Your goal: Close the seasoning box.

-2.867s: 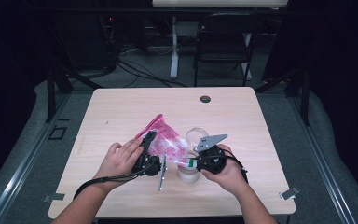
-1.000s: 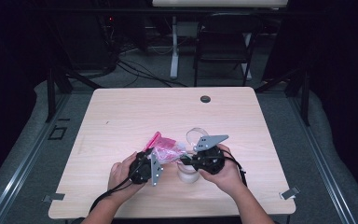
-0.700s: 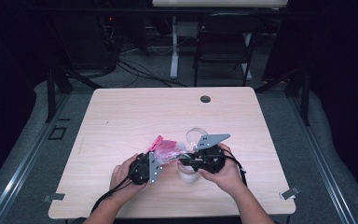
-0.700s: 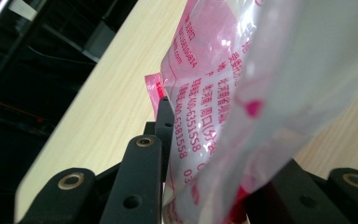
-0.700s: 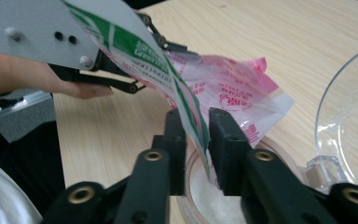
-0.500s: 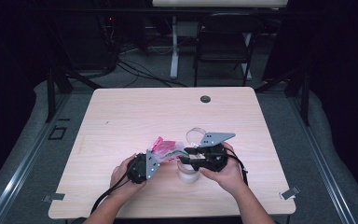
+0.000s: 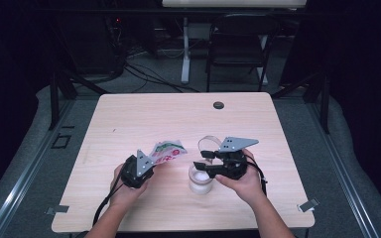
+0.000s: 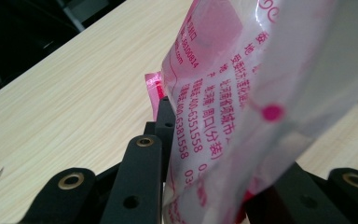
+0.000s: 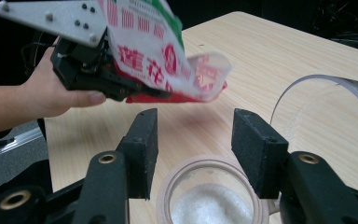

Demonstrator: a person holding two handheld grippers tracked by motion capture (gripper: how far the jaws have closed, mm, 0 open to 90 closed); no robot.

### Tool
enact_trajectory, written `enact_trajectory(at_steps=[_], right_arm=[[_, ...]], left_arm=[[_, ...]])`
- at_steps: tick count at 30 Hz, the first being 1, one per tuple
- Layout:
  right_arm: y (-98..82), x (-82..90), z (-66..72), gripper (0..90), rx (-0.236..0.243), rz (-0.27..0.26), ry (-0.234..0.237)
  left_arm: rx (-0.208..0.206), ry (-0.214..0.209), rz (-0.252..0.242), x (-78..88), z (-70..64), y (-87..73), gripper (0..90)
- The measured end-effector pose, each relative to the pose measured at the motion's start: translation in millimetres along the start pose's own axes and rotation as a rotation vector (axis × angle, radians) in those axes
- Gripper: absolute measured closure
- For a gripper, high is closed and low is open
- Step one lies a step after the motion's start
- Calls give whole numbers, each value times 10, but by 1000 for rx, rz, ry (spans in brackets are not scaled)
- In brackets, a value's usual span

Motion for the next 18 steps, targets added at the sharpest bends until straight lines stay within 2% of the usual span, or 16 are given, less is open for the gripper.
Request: enact_trajectory(at_steps=[4,5,11,12,13,14,15,16,17,18], right_arm=[[-1,3,-6,513,-2,-2,-6],[0,7,-9,512,0,-3,-8],[1,14,-19,510,-1,-2,-12],[1,14,-19,510,-1,-2,-12],[0,13,-22,509,-1,1,-15],[0,13,-22,509,-1,1,-15],[-1,11,-23,509,-2,1,-18],[-1,11,-23,509,-2,1,-18],[-1,11,-27,509,-2,2,-17],[-1,11,-30,508,-2,3,-16]], left_arm=[[70,42,0,39,172,-51,749],[95,67,3,68,244,-74,748],[173,174,15,175,529,-180,748],[173,174,15,175,529,-180,748],[197,217,32,213,640,-231,748],[197,217,32,213,640,-231,748],[227,256,47,246,745,-290,748],[227,256,47,246,745,-290,748],[267,292,58,275,851,-359,747],[267,292,58,275,851,-359,747]])
Point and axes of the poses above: each handheld gripper's, and its own axes: x roughly backward along the jaws, y roughly out of its top, z roughly to its left, the point moved 2 cm from there along -x, roughly forward along the jaws, and after that the axes turned 3 degrees about -z, right-handed, at the moved point
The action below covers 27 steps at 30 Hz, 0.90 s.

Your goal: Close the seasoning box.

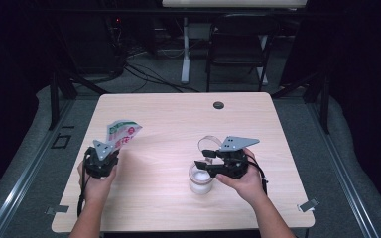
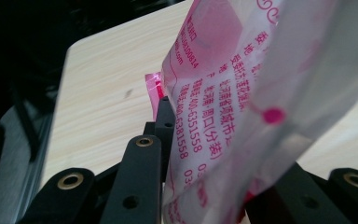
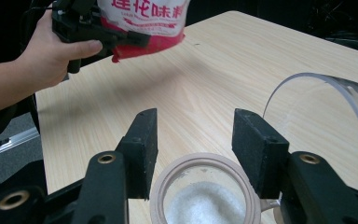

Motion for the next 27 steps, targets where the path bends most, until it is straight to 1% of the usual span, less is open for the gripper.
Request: enact_trajectory(at_steps=[1,2,4,8,10,12,14,19,20,21,23,24,26,27], right_arm=[[0,2,-3,508,1,1,-2],[0,2,-3,508,1,1,-2],[0,1,-7,508,-1,0,-4],[5,1,-9,508,1,-3,-4],[7,1,-8,507,0,-5,-5],[9,1,-10,504,-1,-8,-7],[10,2,-12,503,-1,-8,-8],[13,7,-19,502,2,-6,-11],[12,4,-17,501,1,-7,-9],[11,-2,-16,501,0,-8,-9],[9,-7,-15,501,2,-6,-11],[9,-7,-15,501,2,-6,-11],[10,-11,-15,501,3,-5,-10],[12,-12,-14,499,2,-6,-10]], left_arm=[[46,36,13,-16,117,-46,747],[46,36,13,-16,117,-46,747],[92,63,34,-43,226,-104,746],[128,106,83,-90,326,-174,747],[128,120,101,-110,352,-193,746],[135,112,114,-133,357,-210,746],[127,108,129,-155,347,-218,746],[136,98,148,-183,348,-231,740],[149,94,149,-192,356,-240,739],[166,90,160,-198,371,-253,735],[183,87,168,-203,394,-278,730],[183,87,168,-203,394,-278,727],[204,83,177,-216,412,-299,722],[233,73,175,-223,430,-316,709]])
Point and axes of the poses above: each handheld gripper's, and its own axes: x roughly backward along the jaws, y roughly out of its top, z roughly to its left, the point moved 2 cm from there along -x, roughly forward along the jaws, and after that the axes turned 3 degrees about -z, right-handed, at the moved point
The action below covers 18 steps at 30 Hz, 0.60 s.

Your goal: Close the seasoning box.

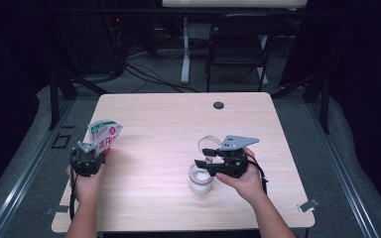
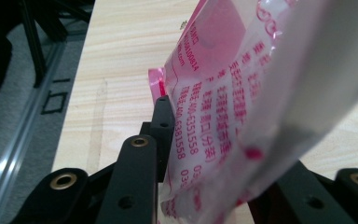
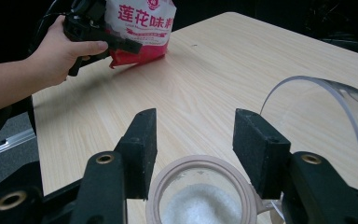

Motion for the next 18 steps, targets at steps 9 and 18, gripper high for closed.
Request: enact_trajectory(at_steps=[9,18], right_arm=[[-1,-10,1,498,-1,4,0],[2,-13,0,495,2,5,0]], left_arm=[[42,-14,5,-5,37,-18,691],[54,-17,1,10,37,-26,671]])
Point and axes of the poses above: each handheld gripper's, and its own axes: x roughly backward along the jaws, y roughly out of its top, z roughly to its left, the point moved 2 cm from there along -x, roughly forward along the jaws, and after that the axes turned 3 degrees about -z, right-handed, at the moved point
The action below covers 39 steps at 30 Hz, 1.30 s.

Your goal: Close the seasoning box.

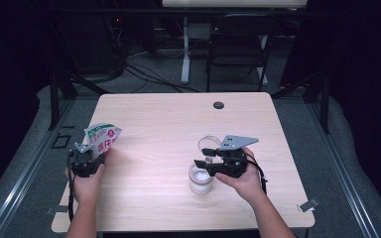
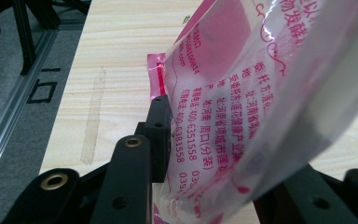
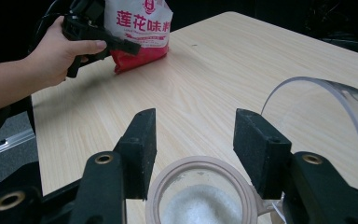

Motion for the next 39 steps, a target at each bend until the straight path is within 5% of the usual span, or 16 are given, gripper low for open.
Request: enact_trajectory(at_steps=[8,10,29,39], right_arm=[[5,4,1,492,-2,-5,0],[4,3,1,490,-1,-5,-1],[25,17,15,478,4,-11,-8],[42,56,-4,476,-4,-23,-23]], left_arm=[[-32,22,-52,53,-58,15,364],[-49,16,-45,54,-86,14,348],[-92,-48,-102,212,-265,81,351],[-170,-103,-125,280,-517,105,353]])
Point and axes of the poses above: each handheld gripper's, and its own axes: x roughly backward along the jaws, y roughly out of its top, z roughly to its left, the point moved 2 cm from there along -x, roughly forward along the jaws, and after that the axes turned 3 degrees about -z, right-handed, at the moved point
